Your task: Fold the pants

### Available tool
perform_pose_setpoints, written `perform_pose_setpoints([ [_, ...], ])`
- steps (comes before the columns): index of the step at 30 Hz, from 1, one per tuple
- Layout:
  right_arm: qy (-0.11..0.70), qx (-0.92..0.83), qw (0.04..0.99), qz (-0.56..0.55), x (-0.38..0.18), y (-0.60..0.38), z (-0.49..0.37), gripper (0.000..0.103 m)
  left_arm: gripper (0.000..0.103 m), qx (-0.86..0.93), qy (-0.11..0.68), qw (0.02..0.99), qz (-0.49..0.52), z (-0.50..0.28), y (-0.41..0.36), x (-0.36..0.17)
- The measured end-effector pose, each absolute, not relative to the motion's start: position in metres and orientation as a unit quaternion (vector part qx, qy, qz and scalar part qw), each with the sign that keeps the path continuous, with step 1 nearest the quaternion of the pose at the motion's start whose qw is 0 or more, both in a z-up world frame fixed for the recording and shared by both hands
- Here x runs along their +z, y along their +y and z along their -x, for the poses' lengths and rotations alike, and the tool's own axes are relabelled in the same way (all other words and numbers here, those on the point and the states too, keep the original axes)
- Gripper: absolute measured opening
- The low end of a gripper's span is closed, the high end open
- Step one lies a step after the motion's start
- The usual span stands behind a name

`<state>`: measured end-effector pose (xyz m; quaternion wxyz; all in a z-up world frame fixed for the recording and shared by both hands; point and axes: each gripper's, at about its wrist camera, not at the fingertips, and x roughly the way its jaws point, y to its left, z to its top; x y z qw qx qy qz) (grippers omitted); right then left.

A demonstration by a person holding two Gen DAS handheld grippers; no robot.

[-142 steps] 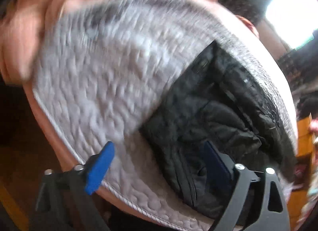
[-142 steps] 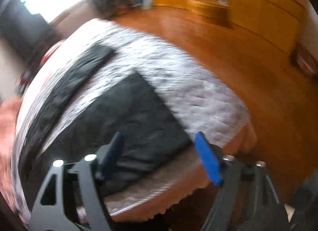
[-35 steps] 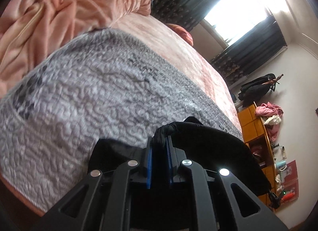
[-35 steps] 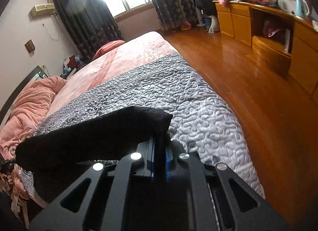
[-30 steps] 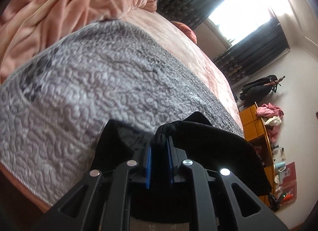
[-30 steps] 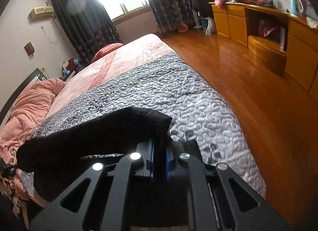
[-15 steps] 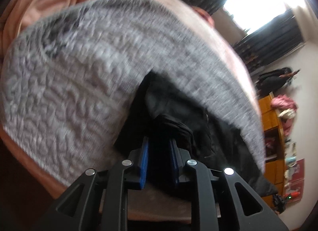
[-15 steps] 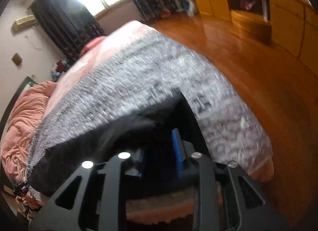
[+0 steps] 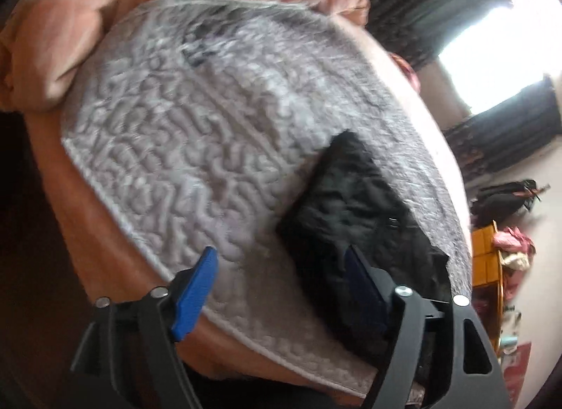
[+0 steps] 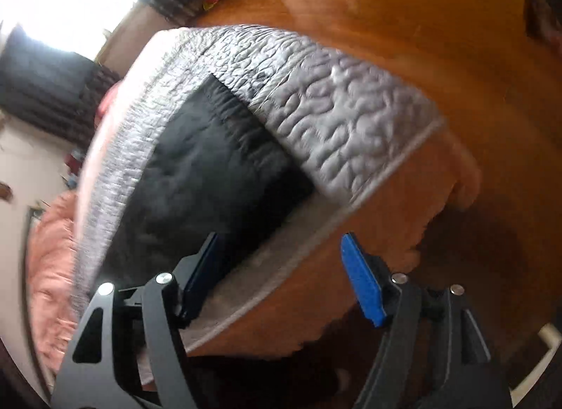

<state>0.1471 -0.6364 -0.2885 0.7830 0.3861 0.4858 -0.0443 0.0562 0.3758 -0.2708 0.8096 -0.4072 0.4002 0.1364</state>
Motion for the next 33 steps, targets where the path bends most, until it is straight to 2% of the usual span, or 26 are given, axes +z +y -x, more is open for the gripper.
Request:
perform_pose_setpoints([
  [3,0.456,-0.012,0.768,-0.449,-0.292,-0.633,-0.138,0.072,0.085,0.125,0.425,0.814,0.376,-0.076,0.363,-0.274],
  [6,0.429,0.005,0.754,-0.498,-0.292,-0.632,-0.138,0.072,0.084,0.141,0.481,0.790,0.354,-0.106,0.353,-0.295],
  [8,0.412,0.009,0.748,-0.521,-0.289,-0.633,-0.140,0.070,0.064,0.145,0.501,0.779,0.348,-0.115,0.349,-0.305],
  [9,0.403,0.007,0.746,-0.531,-0.289,-0.635,-0.141,0.069,0.044,0.140,0.502,0.777,0.354,-0.118,0.347,-0.307],
  [10,0.394,0.005,0.744,-0.539,-0.289,-0.637,-0.142,0.066,0.031,0.138,0.499,0.777,0.357,-0.120,0.346,-0.307],
  [12,0.390,0.003,0.737,-0.551,-0.294,-0.638,-0.147,0.062,0.022,0.144,0.498,0.782,0.347,-0.125,0.341,-0.302],
  [21,0.409,-0.034,0.721,-0.559,-0.324,-0.638,-0.176,0.058,0.020,0.168,0.493,0.788,0.328,-0.124,0.335,-0.299],
  [22,0.409,-0.032,0.720,-0.560,-0.325,-0.637,-0.179,0.039,0.020,0.176,0.491,0.788,0.328,-0.124,0.335,-0.298],
  [23,0.409,-0.028,0.723,-0.556,-0.323,-0.635,-0.181,0.011,0.020,0.183,0.489,0.787,0.328,-0.125,0.335,-0.297],
  [33,0.411,-0.052,0.736,-0.535,-0.327,-0.627,-0.170,0.008,0.019,0.200,0.489,0.788,0.316,-0.127,0.336,-0.295],
])
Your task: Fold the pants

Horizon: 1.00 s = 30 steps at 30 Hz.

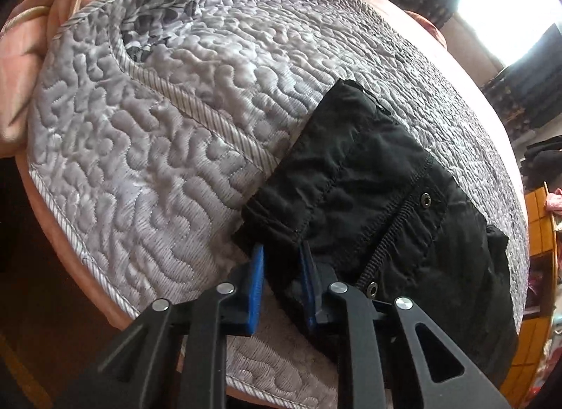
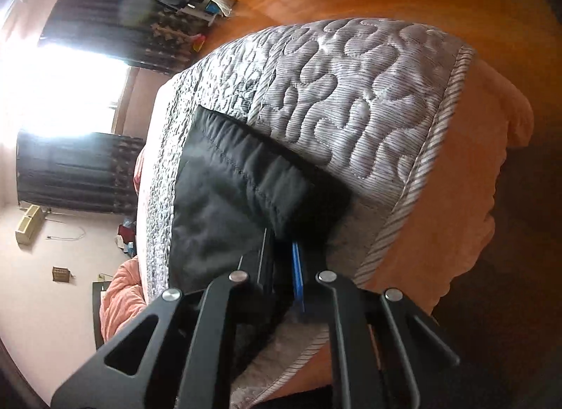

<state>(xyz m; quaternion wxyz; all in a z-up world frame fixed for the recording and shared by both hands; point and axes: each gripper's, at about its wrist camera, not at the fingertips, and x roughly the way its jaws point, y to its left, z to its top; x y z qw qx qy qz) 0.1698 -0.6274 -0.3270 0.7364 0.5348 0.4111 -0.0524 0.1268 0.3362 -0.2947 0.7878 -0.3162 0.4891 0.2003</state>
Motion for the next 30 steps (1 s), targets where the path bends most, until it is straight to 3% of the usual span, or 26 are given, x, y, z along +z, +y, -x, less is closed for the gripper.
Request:
perform_pose_setpoints([
  [9,0.416,-0.066,0.726,-0.543,-0.333,-0.628,-0.174,0.011,0.020,0.195,0.484,0.791,0.318,-0.125,0.334,-0.291],
  [11,0.399,-0.076,0.725,-0.557,-0.328,-0.640,-0.164,0.028,0.037,0.199,0.471,0.800,0.313,-0.118,0.333,-0.279],
  [12,0.390,-0.084,0.728,-0.558,-0.325,-0.645,-0.159,0.031,0.064,0.203,0.455,0.812,0.306,-0.113,0.331,-0.269],
  [13,0.379,-0.089,0.728,-0.564,-0.322,-0.652,-0.152,0.033,0.085,0.204,0.438,0.823,0.299,-0.108,0.329,-0.261],
  [14,0.371,-0.084,0.723,-0.576,-0.322,-0.657,-0.148,0.036,0.088,0.204,0.422,0.834,0.292,-0.104,0.326,-0.253],
  [17,0.367,-0.066,0.712,-0.595,-0.327,-0.662,-0.144,0.053,0.089,0.192,0.415,0.847,0.272,-0.101,0.316,-0.244],
  [19,0.358,-0.058,0.711,-0.603,-0.331,-0.665,-0.142,0.058,0.089,0.187,0.420,0.848,0.264,-0.104,0.310,-0.245],
  [30,0.359,-0.023,0.694,-0.624,-0.357,-0.657,-0.158,0.060,0.089,0.202,0.457,0.822,0.275,-0.120,0.297,-0.277],
])
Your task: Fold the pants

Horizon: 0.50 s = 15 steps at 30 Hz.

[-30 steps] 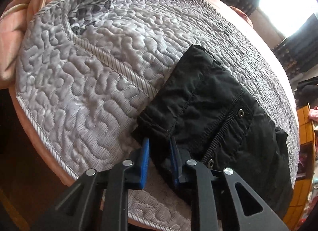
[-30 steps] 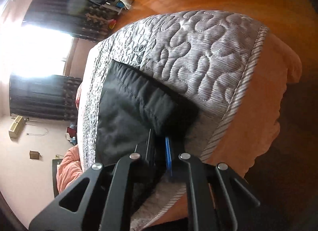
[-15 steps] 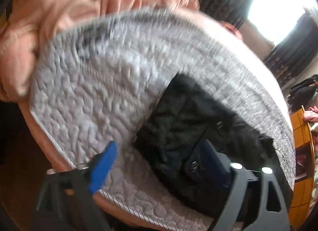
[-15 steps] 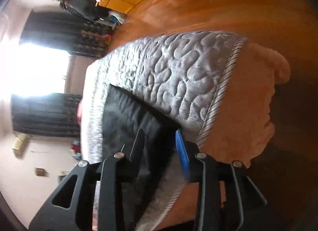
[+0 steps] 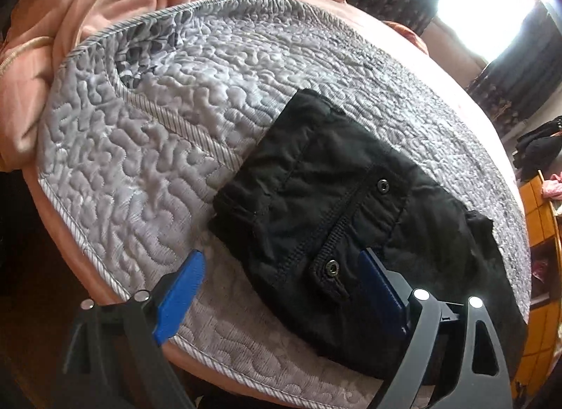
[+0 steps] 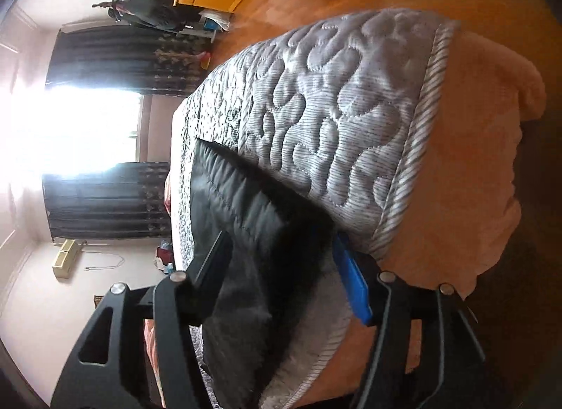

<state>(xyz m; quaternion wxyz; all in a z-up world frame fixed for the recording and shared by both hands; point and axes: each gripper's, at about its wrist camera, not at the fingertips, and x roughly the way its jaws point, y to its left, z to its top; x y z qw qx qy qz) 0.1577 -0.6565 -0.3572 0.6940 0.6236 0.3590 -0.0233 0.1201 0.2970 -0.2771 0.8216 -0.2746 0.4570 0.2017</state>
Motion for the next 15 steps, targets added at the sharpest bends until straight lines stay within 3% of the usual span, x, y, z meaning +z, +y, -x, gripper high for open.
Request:
perform_pose_setpoints([
  [8,0.339,0.030,0.700,-0.627,-0.357,-0.651,-0.171,0.063,0.089,0.213,0.469,0.817,0.261,-0.131,0.295,-0.285],
  [11,0.347,0.032,0.691,-0.634,-0.372,-0.649,-0.173,0.054,0.089,0.215,0.467,0.817,0.262,-0.133,0.293,-0.287],
  [15,0.340,0.047,0.704,-0.622,-0.367,-0.646,-0.175,0.051,0.089,0.214,0.461,0.819,0.266,-0.133,0.292,-0.288],
])
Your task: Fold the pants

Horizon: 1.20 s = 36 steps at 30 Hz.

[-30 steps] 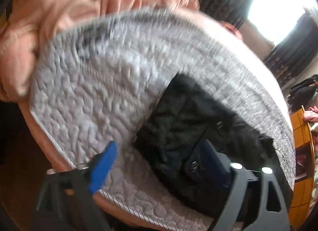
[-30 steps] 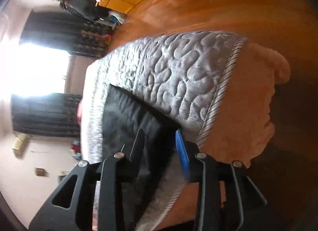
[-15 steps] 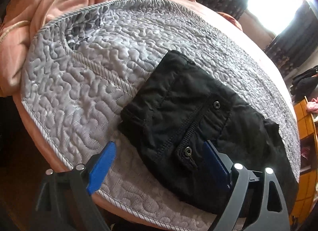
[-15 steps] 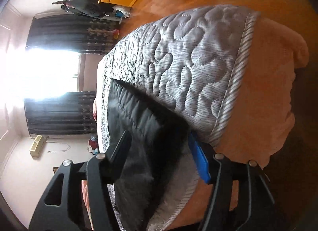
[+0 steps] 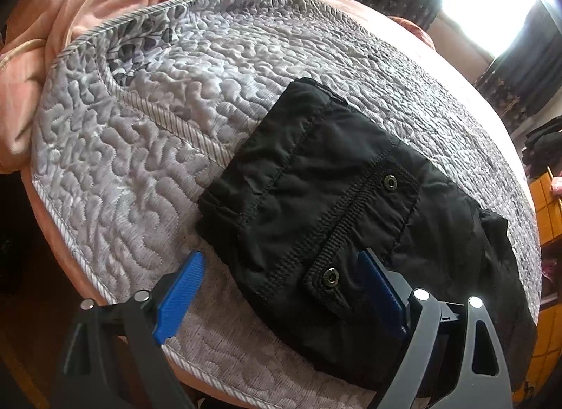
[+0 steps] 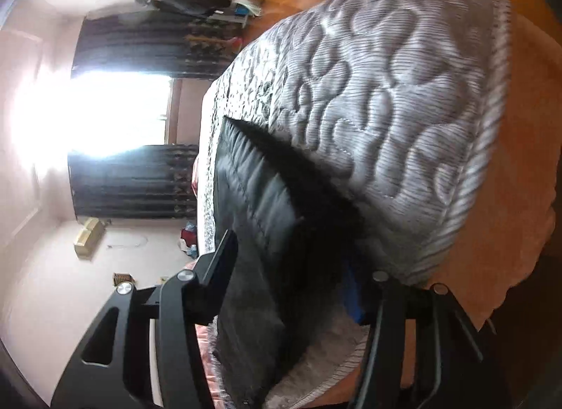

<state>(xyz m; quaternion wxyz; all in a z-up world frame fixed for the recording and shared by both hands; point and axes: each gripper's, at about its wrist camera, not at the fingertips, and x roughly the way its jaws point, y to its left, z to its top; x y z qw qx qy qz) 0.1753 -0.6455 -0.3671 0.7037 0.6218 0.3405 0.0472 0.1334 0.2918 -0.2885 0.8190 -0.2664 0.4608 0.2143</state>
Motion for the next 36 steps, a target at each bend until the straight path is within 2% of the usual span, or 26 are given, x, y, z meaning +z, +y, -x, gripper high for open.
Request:
perform_pose_setpoints([
  [3,0.344,0.041,0.694,-0.631,-0.374,-0.647,-0.178,0.039,0.089,0.223,0.457,0.820,0.262,-0.134,0.291,-0.290],
  [5,0.344,0.041,0.707,-0.617,-0.364,-0.645,-0.178,0.024,0.089,0.230,0.447,0.823,0.266,-0.132,0.291,-0.288],
  [7,0.342,0.042,0.716,-0.607,-0.352,-0.645,-0.179,0.021,0.089,0.231,0.438,0.826,0.269,-0.131,0.291,-0.286],
  [21,0.315,0.073,0.810,-0.489,-0.217,-0.602,-0.194,0.019,0.089,0.223,0.396,0.854,0.255,-0.117,0.273,-0.281],
  [36,0.299,0.082,0.870,-0.383,-0.139,-0.545,-0.182,0.019,0.089,0.227,0.358,0.875,0.232,-0.101,0.255,-0.277],
])
